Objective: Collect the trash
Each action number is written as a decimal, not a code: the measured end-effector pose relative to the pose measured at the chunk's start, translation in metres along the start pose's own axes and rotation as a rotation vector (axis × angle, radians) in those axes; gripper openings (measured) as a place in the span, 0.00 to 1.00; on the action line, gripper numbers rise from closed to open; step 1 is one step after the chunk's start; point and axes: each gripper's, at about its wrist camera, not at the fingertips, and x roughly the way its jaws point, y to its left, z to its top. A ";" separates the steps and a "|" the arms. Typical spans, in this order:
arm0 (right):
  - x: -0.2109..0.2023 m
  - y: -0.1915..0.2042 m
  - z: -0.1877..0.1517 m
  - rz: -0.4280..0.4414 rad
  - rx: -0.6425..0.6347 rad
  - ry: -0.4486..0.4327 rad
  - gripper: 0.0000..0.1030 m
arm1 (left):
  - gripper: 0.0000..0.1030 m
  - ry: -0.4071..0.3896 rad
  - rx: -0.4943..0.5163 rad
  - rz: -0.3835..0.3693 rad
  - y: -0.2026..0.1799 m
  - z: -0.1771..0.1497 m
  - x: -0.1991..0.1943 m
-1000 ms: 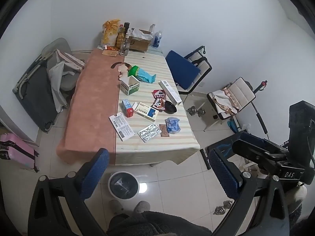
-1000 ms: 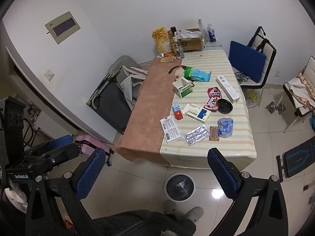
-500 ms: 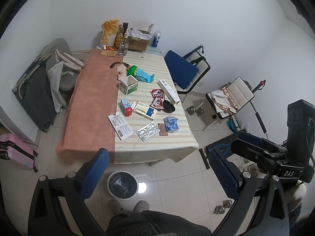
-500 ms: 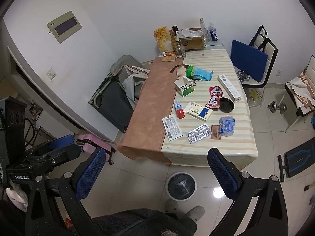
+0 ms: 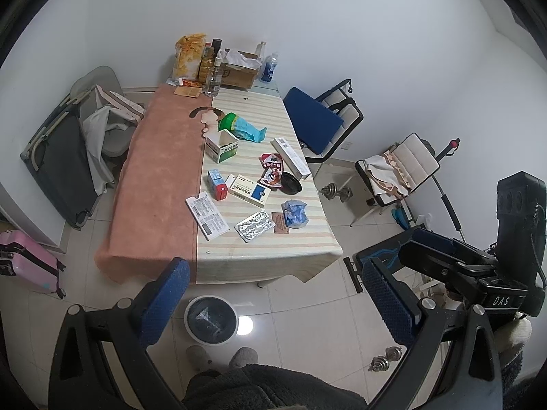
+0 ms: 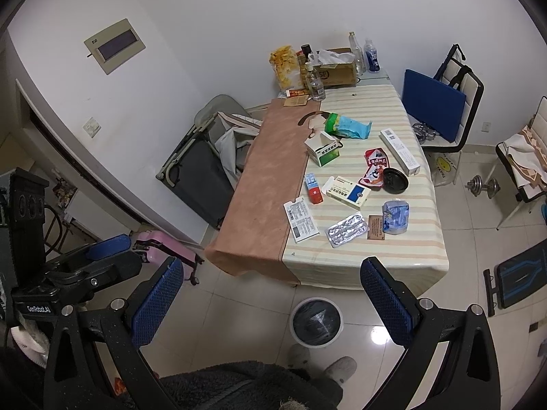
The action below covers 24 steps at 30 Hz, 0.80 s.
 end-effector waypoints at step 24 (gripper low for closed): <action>0.001 0.003 -0.003 0.002 0.001 -0.003 1.00 | 1.00 -0.003 0.000 -0.004 -0.005 -0.002 0.000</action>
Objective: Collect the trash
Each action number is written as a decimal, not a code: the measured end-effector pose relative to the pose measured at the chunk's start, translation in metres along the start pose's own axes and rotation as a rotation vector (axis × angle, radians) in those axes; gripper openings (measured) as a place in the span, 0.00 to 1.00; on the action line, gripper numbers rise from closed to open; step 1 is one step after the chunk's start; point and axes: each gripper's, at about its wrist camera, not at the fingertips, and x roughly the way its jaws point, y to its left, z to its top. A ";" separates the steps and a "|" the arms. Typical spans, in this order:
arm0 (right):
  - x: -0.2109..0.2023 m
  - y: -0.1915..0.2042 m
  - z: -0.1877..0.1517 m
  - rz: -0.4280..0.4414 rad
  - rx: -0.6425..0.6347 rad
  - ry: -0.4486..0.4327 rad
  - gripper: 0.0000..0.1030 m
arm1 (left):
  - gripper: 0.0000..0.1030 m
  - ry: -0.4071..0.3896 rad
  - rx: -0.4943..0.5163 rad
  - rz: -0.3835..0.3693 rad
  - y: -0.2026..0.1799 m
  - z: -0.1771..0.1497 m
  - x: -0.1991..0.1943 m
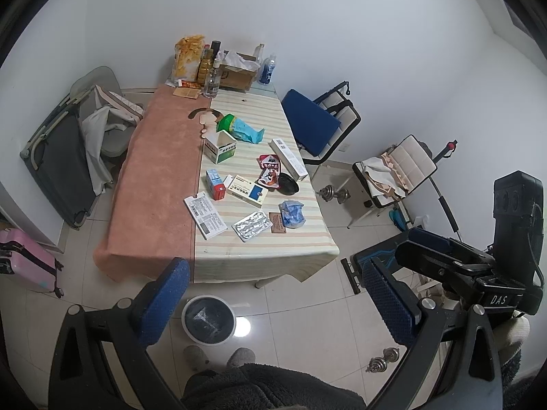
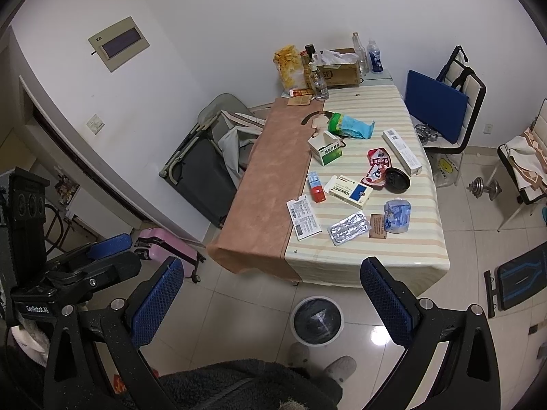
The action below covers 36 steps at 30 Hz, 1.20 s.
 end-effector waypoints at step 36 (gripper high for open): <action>0.055 -0.025 0.023 -0.122 0.148 -0.003 1.00 | 1.00 0.004 0.049 0.316 0.004 0.034 0.076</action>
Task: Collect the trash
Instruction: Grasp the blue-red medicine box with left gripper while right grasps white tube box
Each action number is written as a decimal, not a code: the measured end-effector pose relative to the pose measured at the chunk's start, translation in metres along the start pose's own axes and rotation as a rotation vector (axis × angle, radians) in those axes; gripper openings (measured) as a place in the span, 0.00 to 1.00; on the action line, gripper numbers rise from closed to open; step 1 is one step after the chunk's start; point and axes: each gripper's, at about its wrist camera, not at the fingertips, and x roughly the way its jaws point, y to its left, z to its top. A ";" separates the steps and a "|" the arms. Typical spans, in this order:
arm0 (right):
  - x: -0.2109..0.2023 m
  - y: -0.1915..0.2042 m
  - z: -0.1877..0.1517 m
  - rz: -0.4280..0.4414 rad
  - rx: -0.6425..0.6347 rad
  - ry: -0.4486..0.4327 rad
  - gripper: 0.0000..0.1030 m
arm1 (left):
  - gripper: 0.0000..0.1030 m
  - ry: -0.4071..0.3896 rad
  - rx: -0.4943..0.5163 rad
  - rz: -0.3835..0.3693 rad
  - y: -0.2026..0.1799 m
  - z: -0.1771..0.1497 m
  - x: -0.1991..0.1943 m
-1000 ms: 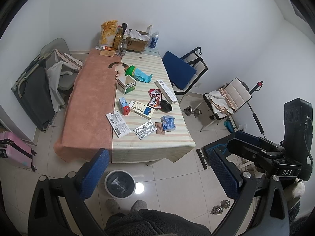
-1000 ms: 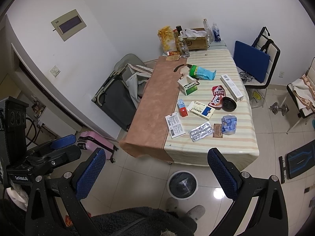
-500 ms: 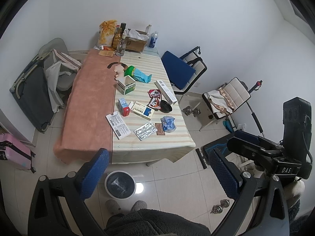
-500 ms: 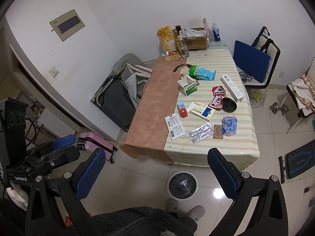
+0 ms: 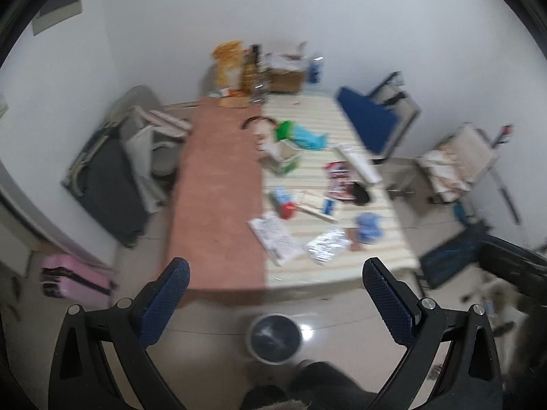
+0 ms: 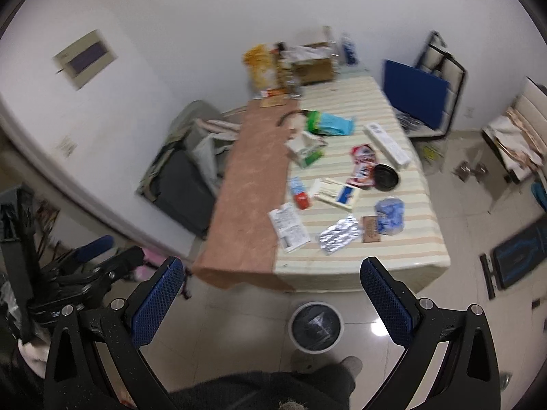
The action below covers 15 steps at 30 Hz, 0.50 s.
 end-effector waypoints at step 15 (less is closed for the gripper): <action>0.257 -0.207 0.170 -0.291 0.089 0.221 1.00 | 0.93 0.388 -0.278 0.089 -0.005 0.085 0.306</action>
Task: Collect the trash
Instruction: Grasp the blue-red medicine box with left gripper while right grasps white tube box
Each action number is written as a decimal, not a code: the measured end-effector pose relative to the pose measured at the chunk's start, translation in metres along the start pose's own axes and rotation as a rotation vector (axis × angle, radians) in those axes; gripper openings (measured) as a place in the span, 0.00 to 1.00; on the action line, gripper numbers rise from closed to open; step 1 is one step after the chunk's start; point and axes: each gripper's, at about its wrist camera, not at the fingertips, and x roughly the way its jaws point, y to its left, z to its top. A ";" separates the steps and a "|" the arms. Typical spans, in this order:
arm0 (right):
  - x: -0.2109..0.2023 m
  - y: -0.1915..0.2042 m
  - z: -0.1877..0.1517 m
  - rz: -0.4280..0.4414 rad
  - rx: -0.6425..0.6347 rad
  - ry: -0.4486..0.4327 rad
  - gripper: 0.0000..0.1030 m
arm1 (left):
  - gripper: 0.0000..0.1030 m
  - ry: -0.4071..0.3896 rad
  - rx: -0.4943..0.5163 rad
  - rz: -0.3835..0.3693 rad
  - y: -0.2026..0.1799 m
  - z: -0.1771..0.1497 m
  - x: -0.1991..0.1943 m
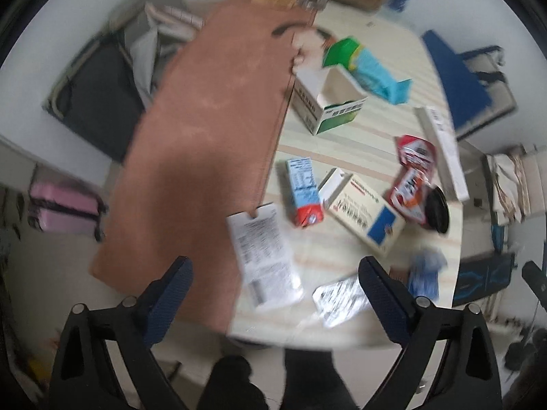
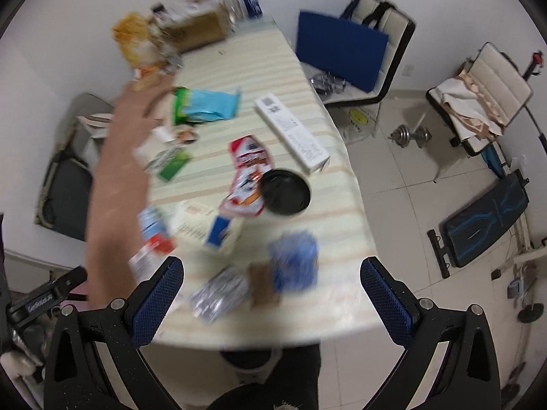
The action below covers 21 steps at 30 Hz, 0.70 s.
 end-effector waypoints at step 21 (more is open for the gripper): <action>0.265 0.016 0.175 -0.115 -0.235 0.244 0.53 | 0.27 0.177 -0.166 0.110 -0.006 0.060 0.123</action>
